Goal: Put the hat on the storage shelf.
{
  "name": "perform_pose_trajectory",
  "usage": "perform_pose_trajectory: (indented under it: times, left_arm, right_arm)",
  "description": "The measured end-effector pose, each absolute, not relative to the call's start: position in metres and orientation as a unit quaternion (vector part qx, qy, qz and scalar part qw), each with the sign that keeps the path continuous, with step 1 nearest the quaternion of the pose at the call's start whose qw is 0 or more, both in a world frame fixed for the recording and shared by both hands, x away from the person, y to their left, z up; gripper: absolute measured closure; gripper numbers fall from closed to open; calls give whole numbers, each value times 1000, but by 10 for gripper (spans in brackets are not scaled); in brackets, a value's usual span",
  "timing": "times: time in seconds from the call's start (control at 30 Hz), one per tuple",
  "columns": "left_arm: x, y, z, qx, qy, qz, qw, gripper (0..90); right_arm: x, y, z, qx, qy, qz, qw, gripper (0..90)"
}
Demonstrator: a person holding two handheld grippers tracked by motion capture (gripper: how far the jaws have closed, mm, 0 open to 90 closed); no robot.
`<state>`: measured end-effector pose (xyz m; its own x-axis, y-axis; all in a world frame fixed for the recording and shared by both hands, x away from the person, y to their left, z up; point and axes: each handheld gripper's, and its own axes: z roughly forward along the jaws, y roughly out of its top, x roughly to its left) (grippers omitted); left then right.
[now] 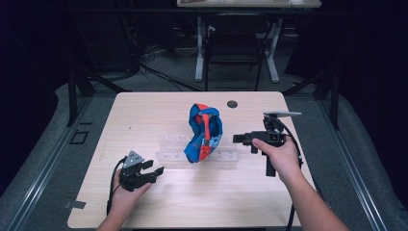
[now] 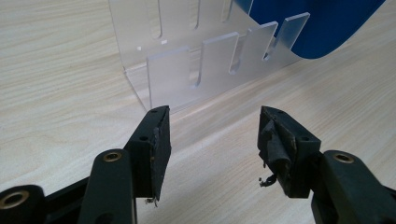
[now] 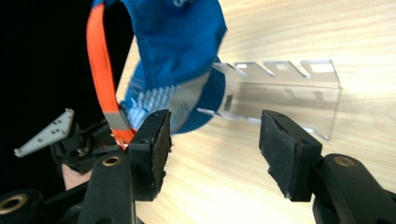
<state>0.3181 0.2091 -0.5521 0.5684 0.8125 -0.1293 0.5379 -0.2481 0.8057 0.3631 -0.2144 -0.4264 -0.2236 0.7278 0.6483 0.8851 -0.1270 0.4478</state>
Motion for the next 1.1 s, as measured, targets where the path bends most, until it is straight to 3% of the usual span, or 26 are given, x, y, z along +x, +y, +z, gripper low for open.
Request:
perform_pose_trajectory:
  times: [0.3,1.1]
  left_arm:
    - [318,209,-553,774,437,160,430,446]
    - [318,209,-554,774,438,157,430,445]
  right_arm:
    - [341,-220,-446,-599,-686,-405,75,485]
    - [287,-231,-510,-592,-690,-417,13,441]
